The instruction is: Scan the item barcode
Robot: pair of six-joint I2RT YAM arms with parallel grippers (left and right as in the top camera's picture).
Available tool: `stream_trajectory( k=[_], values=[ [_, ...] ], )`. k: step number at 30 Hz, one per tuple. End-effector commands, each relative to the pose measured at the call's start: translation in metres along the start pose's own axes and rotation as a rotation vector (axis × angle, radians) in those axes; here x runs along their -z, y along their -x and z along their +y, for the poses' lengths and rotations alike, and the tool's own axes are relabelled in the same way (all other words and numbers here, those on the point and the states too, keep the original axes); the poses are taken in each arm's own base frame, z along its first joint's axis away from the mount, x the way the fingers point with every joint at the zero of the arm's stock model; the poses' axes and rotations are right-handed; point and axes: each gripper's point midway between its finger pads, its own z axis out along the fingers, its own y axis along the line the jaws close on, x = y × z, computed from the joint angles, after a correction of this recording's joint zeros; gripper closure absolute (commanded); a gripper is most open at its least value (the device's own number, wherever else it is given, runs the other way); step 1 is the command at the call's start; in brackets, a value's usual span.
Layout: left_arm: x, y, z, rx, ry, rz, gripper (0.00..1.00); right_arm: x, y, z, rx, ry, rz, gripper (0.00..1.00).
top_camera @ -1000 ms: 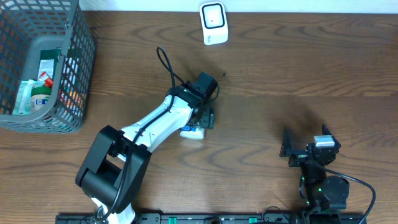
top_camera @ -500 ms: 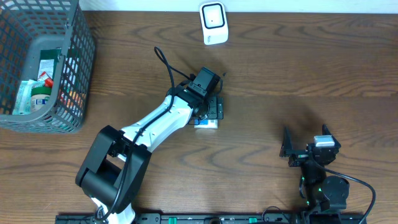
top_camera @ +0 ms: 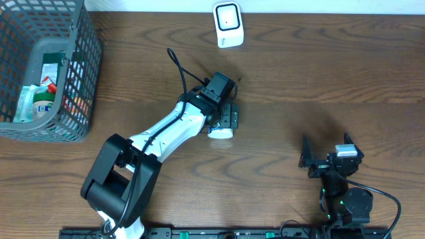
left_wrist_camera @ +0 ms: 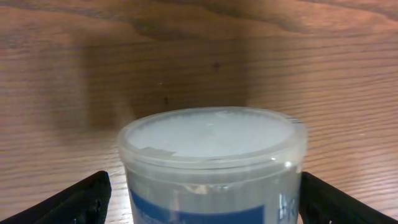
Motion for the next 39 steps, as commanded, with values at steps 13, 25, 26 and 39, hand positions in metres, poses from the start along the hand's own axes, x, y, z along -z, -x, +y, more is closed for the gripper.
stream_trajectory(
  k=[13, 25, 26, 39],
  values=[
    [0.02, 0.024, 0.013, -0.03, 0.099, -0.113, 0.05, 0.0, 0.0, 0.001, -0.012, 0.005, -0.001, 0.01],
    [0.037, 0.029, 0.013, -0.058, 0.1, -0.142, 0.05, 0.0, 0.0, 0.001, -0.012, 0.004, -0.001, 0.01],
    [0.037, 0.029, 0.014, -0.057, 0.101, -0.141, 0.05, 0.0, 0.0, 0.001, -0.012, 0.004, -0.001, 0.01],
    [0.035, -0.004, 0.032, 0.028, 0.172, -0.013, 0.05, 0.0, 0.0, 0.001, -0.012, 0.004, -0.001, 0.01]
  ],
)
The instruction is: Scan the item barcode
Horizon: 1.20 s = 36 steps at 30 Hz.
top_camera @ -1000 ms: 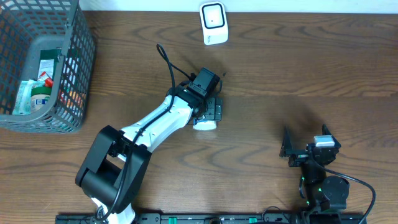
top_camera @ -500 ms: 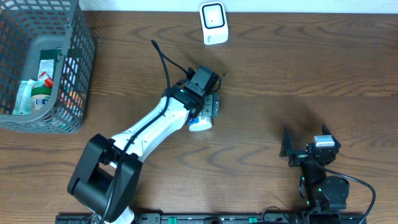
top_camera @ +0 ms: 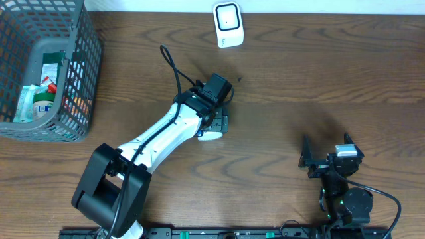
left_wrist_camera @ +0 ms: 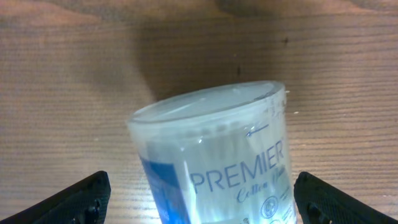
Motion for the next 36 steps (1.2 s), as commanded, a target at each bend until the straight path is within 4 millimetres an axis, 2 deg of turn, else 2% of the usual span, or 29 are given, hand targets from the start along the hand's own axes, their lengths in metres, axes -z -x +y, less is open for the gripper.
stream_trajectory(
  k=[1, 12, 25, 36],
  values=[
    [0.008, 0.007, -0.001, 0.031, 0.002, -0.025, 0.05, 0.0, 0.0, 0.001, -0.012, 0.004, -0.002, 0.01],
    [0.0, -0.001, 0.002, 0.05, 0.018, 0.001, 0.07, 0.0, 0.0, 0.001, -0.012, 0.004, -0.001, 0.01],
    [0.0, 0.001, 0.001, 0.05, 0.015, -0.005, 0.06, 0.0, 0.0, 0.001, -0.012, 0.004, -0.001, 0.01],
    [0.019, 0.017, -0.002, 0.065, -0.017, -0.061, 0.05, 0.0, 0.0, 0.001, -0.012, 0.004, -0.001, 0.01]
  ],
)
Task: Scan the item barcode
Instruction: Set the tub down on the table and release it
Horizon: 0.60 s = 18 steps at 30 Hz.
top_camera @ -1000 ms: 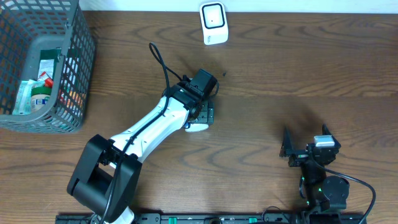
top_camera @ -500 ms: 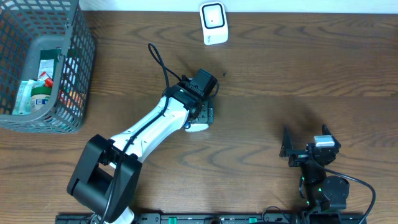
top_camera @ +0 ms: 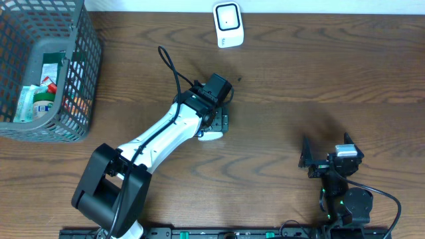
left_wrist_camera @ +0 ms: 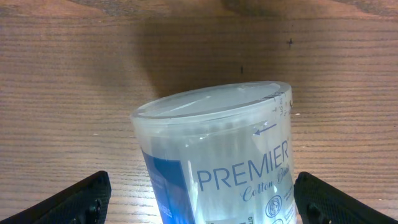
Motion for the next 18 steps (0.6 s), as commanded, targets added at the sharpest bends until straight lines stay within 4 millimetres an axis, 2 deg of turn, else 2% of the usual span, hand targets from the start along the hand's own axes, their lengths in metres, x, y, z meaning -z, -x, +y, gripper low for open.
stream_trajectory(
  k=[1, 8, 18],
  values=[
    [0.022, 0.02, -0.002, 0.033, -0.023, -0.07, 0.05, 0.0, 0.0, 0.001, -0.012, 0.004, -0.001, 0.01],
    [0.037, 0.028, -0.001, 0.049, -0.044, -0.11, 0.05, 0.0, 0.0, 0.001, -0.012, 0.004, -0.001, 0.01],
    [0.08, 0.053, 0.01, 0.103, -0.096, -0.221, 0.05, 0.0, 0.0, 0.001, -0.012, 0.004, -0.001, 0.01]
  ],
)
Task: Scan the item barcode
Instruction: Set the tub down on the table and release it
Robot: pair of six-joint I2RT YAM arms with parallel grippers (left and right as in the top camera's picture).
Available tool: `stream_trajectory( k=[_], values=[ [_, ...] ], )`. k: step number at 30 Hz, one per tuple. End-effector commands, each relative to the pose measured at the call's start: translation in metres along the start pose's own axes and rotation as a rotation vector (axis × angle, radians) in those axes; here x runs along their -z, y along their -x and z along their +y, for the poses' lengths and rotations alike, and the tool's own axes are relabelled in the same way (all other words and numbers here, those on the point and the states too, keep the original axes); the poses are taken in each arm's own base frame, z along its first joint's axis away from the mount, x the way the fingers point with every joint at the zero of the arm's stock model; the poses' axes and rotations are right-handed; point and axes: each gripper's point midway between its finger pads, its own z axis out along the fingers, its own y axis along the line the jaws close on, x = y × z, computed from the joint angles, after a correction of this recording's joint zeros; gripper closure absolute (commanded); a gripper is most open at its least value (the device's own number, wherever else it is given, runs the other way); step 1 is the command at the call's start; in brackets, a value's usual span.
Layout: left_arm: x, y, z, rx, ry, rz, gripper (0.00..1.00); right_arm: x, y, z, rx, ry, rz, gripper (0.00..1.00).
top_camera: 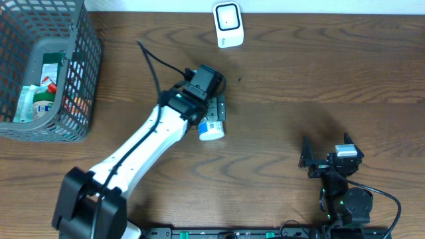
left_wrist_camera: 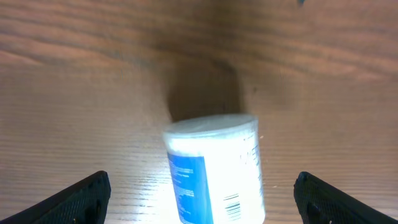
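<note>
The item, a clear tub of cotton swabs [left_wrist_camera: 214, 168] with a blue label, lies on its side on the wooden table, and a barcode [left_wrist_camera: 231, 204] shows on its white side. In the overhead view the tub [top_camera: 212, 128] lies just below my left gripper [top_camera: 214, 109]. That left gripper [left_wrist_camera: 202, 186] hangs above it, open, its black fingers [left_wrist_camera: 81, 199] wide of the tub on both sides. The white scanner [top_camera: 228, 24] stands at the table's far edge. My right gripper [top_camera: 327, 154] rests near the front right, open and holding nothing.
A grey wire basket [top_camera: 80, 73] with several packaged items stands at the far left. The left arm's black cable [top_camera: 159, 63] loops over the table behind the wrist.
My left gripper has moved up and toward the far edge, away from the tub. The tub now lies apart on the table with its barcode side showing. The right arm is unchanged.
At first the tub filled the space between my left fingers, lid toward the camera. Then it sat tilted with its printed side showing, close between the fingers, and stayed so. Now the gripper is higher and the tub lies free on the table.
</note>
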Motion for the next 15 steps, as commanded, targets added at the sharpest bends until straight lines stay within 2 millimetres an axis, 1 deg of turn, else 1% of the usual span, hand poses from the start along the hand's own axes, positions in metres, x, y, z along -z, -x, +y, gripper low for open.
stream_trajectory(
  k=[1, 6, 8, 9, 11, 13, 14, 15],
  values=[
    [0.024, 0.023, 0.003, 0.047, -0.016, -0.075, 0.05, 0.0, 0.0, 0.001, -0.012, 0.004, -0.001, 0.01],
    [0.036, 0.029, 0.014, 0.059, 0.006, -0.062, 0.05, 0.0, 0.0, 0.001, -0.012, 0.005, -0.001, 0.01],
    [0.049, 0.038, 0.015, 0.025, 0.01, -0.068, 0.05, 0.0, 0.0, 0.001, -0.012, 0.004, -0.001, 0.01],
    [0.059, 0.046, 0.016, 0.003, 0.009, -0.081, 0.05, 0.0, 0.0, 0.001, -0.012, 0.005, -0.001, 0.01],
    [0.088, 0.068, 0.018, -0.017, 0.005, -0.119, 0.05, 0.0, 0.0, 0.001, -0.012, 0.004, -0.001, 0.01],
    [0.126, 0.093, 0.024, -0.017, 0.003, -0.171, 0.05, 0.0, 0.0, 0.001, -0.012, 0.004, -0.001, 0.01],
    [0.153, 0.11, 0.032, -0.006, 0.006, -0.214, 0.05, 0.0, 0.0, 0.001, -0.012, 0.004, -0.001, 0.01],
    [0.175, 0.122, 0.042, 0.015, 0.025, -0.257, 0.05, 0.0, 0.0, 0.001, -0.012, 0.004, -0.001, 0.01]
  ],
)
